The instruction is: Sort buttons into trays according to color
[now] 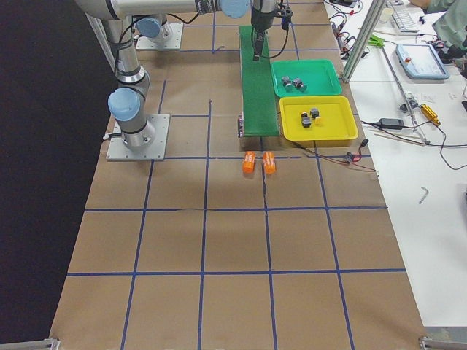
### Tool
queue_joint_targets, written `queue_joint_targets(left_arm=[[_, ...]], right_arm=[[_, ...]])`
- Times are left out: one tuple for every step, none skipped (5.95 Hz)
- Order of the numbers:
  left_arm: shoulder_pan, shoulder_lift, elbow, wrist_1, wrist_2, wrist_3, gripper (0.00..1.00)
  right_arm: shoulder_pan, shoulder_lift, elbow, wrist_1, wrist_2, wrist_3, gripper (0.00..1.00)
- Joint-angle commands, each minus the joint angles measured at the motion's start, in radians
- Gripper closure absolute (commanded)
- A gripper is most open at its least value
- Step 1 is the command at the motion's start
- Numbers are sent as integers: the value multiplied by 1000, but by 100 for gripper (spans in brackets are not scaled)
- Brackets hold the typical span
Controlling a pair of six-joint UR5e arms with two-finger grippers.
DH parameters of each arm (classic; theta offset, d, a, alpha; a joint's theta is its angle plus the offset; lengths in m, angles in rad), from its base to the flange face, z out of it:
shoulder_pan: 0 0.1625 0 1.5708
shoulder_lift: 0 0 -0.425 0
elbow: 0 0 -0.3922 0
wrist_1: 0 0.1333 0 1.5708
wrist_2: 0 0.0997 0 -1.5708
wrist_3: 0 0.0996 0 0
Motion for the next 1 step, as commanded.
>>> queue_joint_targets(left_arm=[[0,1,0,0,2,0,2]], right_arm=[[0,0,0,0,0,0,0]])
